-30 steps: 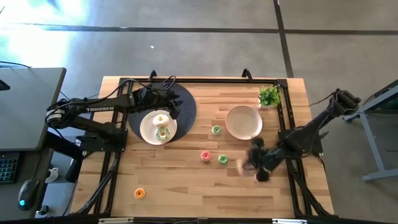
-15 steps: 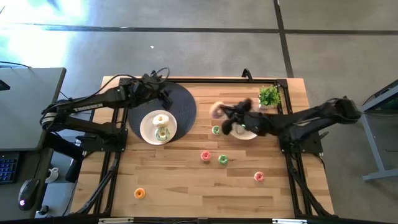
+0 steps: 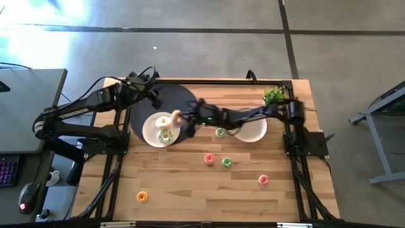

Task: Pick & Place donuts
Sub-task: Put the large purple donut on the left white plate

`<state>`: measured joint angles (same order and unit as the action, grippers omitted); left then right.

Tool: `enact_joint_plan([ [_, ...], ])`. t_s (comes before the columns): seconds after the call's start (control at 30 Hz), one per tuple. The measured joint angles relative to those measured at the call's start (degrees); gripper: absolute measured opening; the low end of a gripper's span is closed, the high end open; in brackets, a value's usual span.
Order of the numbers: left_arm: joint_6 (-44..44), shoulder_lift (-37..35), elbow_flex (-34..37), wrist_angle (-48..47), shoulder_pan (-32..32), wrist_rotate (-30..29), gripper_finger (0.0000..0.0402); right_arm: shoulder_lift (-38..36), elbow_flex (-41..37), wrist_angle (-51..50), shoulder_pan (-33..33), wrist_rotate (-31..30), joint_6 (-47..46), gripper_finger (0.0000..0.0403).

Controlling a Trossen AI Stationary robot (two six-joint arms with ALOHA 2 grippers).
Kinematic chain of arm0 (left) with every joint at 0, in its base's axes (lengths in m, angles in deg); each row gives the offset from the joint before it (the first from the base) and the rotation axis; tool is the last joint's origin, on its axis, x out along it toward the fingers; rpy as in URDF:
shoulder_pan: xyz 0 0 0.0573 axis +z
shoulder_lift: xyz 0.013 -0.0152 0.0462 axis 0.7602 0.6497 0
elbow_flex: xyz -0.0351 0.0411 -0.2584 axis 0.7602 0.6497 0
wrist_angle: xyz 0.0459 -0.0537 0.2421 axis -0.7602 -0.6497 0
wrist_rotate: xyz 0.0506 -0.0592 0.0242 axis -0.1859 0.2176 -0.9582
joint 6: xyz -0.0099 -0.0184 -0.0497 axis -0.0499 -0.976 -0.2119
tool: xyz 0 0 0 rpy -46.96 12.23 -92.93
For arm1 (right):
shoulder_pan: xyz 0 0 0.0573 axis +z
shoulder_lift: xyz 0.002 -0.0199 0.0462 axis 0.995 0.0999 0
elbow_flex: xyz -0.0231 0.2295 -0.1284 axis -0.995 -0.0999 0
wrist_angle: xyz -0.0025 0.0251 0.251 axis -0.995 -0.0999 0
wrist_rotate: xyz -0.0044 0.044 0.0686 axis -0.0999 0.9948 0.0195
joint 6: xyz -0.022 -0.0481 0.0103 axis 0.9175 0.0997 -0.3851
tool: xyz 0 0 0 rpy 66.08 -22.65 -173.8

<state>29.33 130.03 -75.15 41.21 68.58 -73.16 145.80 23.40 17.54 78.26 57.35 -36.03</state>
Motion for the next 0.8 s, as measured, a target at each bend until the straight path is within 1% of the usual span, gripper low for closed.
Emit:
enact_joint_plan([
  [0.13, -1.1, -1.4, 0.0, -2.0, 0.0, 0.0, 0.016, 7.3, 13.3, -11.9, 0.0, -2.1, 0.7, 0.0006],
  [0.23, -3.3, -2.0, 0.0, -8.3, 0.0, 3.0, 0.016, 12.0, 20.2, -16.7, -0.1, -1.8, 0.6, 0.0007],
  [0.37, -12.1, -1.9, 0.1, -22.3, 0.0, 9.8, 0.016, 15.5, 25.5, -18.1, 0.0, 0.3, 1.9, 0.0011],
  [0.43, -16.3, -2.0, 1.1, -27.1, 0.0, 11.7, 0.016, 16.0, 25.9, -18.6, 0.0, 1.1, 2.2, 0.0013],
  [0.47, -18.0, -2.0, 2.0, -27.9, 0.0, 12.8, 0.016, 16.0, 25.9, -18.4, 0.0, 1.2, 2.8, 0.0013],
  [0.63, -22.9, -2.2, 7.1, -26.3, 0.0, 19.1, 0.016, 15.7, 26.0, -17.2, 0.0, -0.5, 6.1, 0.0013],
  [0.8, -24.0, -2.2, 11.0, -18.7, 0.0, 25.2, 0.016, 15.6, 26.0, -18.5, 0.0, -0.9, 6.5, 0.0013],
])
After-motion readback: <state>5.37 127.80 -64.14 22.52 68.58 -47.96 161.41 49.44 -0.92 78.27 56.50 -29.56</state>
